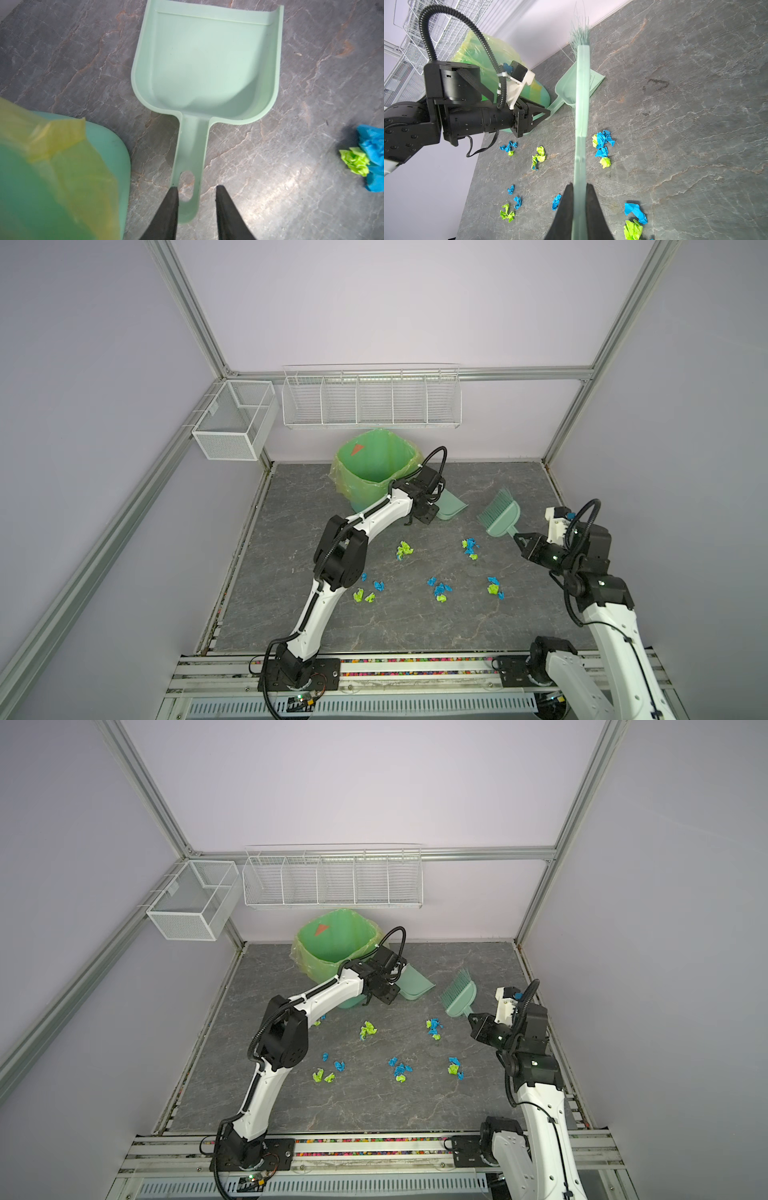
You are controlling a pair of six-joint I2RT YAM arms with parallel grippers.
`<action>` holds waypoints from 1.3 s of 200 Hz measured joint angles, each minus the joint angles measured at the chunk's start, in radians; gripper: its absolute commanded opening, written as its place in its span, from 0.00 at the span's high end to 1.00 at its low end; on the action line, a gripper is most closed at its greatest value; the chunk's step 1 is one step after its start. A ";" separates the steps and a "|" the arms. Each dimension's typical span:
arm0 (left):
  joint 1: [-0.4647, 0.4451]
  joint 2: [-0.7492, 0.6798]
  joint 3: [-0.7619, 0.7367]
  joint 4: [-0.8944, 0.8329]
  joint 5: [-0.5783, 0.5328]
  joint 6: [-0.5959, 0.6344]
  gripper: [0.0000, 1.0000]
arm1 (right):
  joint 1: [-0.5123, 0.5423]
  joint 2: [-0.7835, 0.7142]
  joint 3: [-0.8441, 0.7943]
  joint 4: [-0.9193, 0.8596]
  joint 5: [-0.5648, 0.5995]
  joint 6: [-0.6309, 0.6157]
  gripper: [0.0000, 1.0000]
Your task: Sweep away the paper scraps from the table
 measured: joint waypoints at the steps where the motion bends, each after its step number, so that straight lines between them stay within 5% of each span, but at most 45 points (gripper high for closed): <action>1: 0.000 0.001 0.001 0.000 0.000 0.000 0.69 | 0.000 0.000 0.000 0.000 0.000 0.000 0.93; 171: -0.001 0.048 0.010 -0.033 -0.005 0.007 0.82 | 0.000 0.003 -0.005 0.000 0.000 0.000 0.93; 260: -0.008 0.051 0.011 -0.034 -0.005 0.003 1.00 | 0.000 0.003 -0.005 0.003 0.000 0.000 0.93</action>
